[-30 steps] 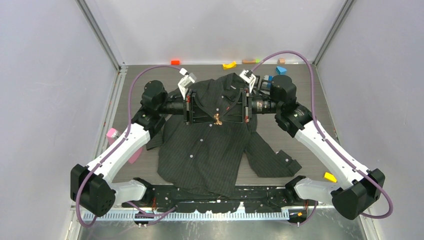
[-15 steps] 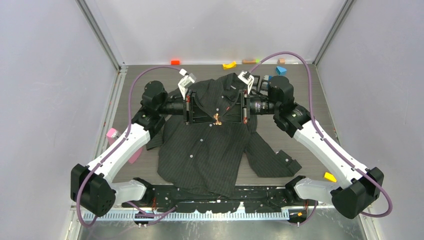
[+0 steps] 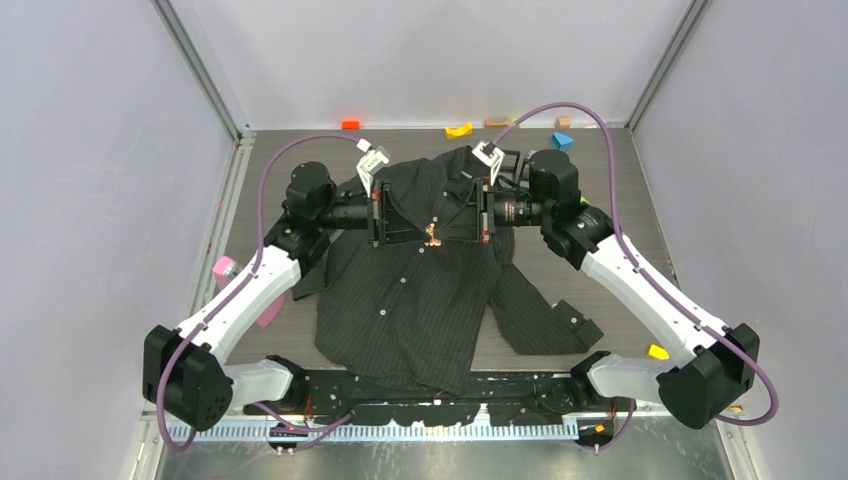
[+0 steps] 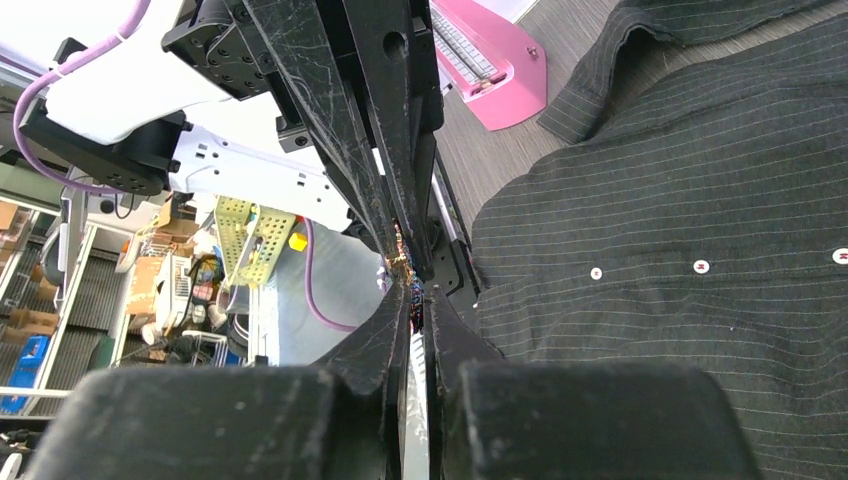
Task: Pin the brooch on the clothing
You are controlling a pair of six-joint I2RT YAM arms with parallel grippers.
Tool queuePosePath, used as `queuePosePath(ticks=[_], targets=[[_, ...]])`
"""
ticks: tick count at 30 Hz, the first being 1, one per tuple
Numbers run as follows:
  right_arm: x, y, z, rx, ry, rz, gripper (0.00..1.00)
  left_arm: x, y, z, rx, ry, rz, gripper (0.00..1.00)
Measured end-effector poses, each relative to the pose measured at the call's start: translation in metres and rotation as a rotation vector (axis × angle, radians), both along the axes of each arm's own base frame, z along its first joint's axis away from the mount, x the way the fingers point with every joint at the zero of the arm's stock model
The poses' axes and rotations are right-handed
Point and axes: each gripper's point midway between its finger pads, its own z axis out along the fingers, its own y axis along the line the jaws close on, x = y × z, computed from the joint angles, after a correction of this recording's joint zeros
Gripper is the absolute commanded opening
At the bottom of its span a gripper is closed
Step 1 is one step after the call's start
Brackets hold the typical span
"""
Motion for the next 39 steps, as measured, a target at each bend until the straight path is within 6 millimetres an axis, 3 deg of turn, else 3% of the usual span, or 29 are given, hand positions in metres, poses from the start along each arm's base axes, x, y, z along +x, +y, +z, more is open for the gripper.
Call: queuePosePath(ticks=[8,13,16,20,25,28,33,37,39], targets=[[0.007,0.002,-0.009,-0.026,0.018,-0.034,0.26,0.012,-0.001,-0.013,0.048,0.036,0.055,0.0],[0.011,0.001,-0.008,-0.031,0.005,-0.07,0.43,0.018,-0.001,-0.018,0.075,0.048,0.086,0.0],[0.009,-0.003,0.0,-0.023,-0.022,-0.092,0.56,0.019,-0.001,-0.021,0.083,0.063,0.091,0.0],[0.004,-0.014,0.013,-0.02,-0.077,-0.135,0.64,0.024,0.0,-0.024,0.091,0.078,0.108,0.0],[-0.001,-0.031,0.034,-0.012,-0.17,-0.217,0.68,0.032,0.001,-0.03,0.103,0.107,0.138,0.0],[0.007,-0.042,0.039,-0.029,-0.2,-0.305,0.71,0.041,0.003,-0.035,0.111,0.141,0.168,0.0],[0.041,-0.073,0.014,-0.164,-0.164,-0.575,0.74,0.059,0.013,-0.037,0.112,0.174,0.252,0.0],[0.066,-0.106,-0.033,-0.326,-0.097,-0.773,0.74,0.073,0.021,-0.04,0.119,0.18,0.323,0.0],[0.074,-0.119,-0.066,-0.406,-0.041,-0.832,0.74,0.079,0.024,-0.043,0.128,0.178,0.354,0.0]])
